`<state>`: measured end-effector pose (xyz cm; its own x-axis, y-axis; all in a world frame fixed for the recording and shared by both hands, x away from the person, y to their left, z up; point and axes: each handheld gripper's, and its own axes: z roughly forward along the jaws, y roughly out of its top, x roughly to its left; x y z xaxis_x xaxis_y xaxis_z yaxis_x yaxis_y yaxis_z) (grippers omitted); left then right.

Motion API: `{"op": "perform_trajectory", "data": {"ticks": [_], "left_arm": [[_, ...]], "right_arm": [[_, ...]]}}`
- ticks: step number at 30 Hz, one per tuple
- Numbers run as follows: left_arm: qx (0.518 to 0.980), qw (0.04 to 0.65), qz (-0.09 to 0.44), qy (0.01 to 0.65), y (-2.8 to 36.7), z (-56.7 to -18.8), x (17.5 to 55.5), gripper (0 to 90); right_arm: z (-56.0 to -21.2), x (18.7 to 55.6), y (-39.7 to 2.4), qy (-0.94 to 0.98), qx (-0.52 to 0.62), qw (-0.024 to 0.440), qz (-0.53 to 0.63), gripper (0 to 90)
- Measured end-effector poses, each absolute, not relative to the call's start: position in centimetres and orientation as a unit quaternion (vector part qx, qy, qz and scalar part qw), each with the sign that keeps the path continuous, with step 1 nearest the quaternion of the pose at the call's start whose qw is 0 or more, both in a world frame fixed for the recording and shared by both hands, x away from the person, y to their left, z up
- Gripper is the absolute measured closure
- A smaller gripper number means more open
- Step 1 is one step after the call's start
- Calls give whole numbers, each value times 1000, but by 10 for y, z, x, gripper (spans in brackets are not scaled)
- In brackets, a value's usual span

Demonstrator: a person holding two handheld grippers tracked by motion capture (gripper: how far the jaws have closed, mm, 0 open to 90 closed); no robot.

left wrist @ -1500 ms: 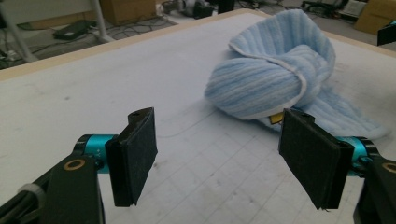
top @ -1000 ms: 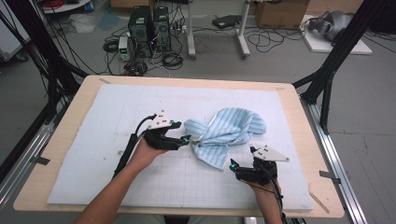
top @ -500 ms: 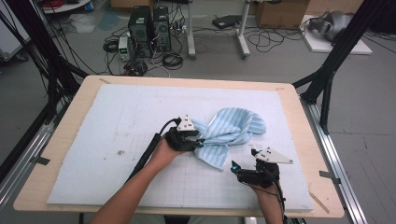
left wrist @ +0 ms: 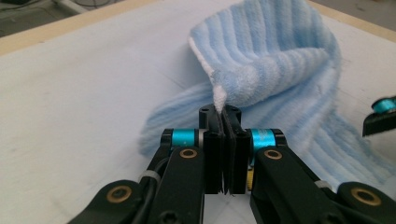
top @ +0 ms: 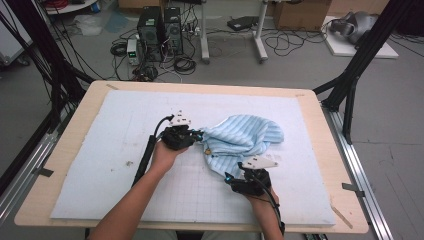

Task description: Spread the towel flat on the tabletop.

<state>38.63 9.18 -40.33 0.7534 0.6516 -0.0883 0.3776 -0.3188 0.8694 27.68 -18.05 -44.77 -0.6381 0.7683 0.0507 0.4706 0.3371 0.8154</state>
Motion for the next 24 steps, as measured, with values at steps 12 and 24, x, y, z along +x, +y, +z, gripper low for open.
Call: {"op": "perform_trajectory", "data": {"ticks": [12, 24], "left_arm": [[763, 500, 153, 380, 155, -397, 386, 874], [744, 511, 164, 398, 197, -388, 372, 874]], "right_arm": [[-449, 292, -157, 848, 326, 95, 407, 846], [-437, 259, -152, 849, 244, 3, 468, 856]]}}
